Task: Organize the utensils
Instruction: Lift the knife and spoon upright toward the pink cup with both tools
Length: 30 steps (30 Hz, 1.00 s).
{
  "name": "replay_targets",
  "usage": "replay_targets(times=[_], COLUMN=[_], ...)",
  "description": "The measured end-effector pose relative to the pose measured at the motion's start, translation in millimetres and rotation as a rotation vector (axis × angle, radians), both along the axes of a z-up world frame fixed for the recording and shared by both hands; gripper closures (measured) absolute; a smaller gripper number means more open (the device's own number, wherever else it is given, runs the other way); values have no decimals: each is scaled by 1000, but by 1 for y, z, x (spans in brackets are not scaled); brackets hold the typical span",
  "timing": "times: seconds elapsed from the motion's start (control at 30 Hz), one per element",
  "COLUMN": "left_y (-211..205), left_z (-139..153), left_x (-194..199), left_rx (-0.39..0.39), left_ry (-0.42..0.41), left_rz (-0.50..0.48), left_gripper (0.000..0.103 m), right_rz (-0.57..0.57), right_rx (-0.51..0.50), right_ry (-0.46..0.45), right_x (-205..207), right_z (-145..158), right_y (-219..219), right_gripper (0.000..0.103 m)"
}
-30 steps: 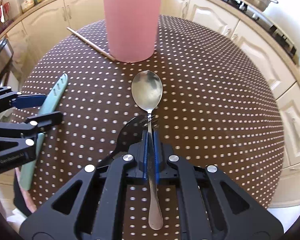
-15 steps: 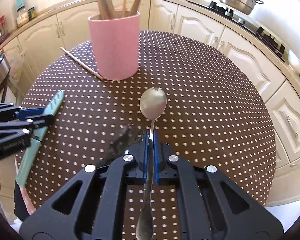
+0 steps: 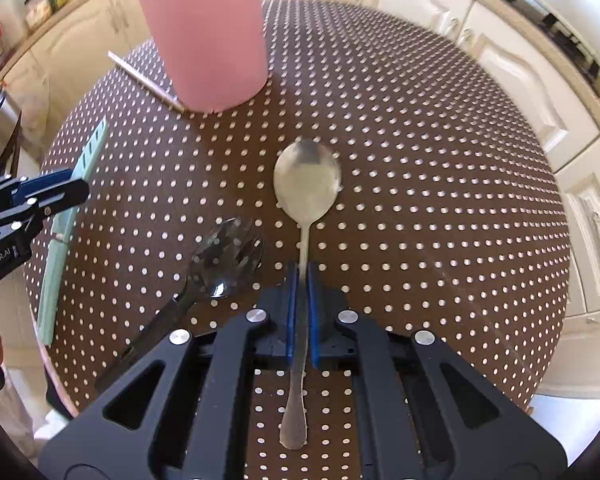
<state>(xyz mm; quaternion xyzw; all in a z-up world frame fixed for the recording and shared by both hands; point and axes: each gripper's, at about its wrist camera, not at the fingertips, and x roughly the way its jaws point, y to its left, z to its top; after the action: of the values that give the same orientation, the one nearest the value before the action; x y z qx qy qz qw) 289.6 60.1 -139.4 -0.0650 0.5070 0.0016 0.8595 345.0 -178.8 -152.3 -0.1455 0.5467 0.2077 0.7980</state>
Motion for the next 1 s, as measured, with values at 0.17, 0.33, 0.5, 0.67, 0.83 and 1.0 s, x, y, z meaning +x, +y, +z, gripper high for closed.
replay_targets(times=[0.17,0.33,0.5,0.67,0.83,1.0], left_y=[-3,-2,1,4,5,5], left_z=[0,16,41,60,65,59], left_x=[3,-8,-21,-30,-26,-14], left_rx=[-14,-55,-83,-91,-91,-88], left_ry=[-7,-106,-238,-359,-369,-310], left_rz=[-4,-34,-61,-64,-65,-54], left_gripper=[78,78,78,79,79,79], right_rz=[31,-8,-34,-31,-24,-7], right_rx=[-5,119,273,394,306,230], right_ry=[20,-39,-151,-221,-173,-117], right_x=[13,14,1,-10,-8,1], right_z=[2,9,30,46,31,22], right_y=[6,-10,-24,-33,-32,-25], right_gripper=[98,98,98,102,102,101])
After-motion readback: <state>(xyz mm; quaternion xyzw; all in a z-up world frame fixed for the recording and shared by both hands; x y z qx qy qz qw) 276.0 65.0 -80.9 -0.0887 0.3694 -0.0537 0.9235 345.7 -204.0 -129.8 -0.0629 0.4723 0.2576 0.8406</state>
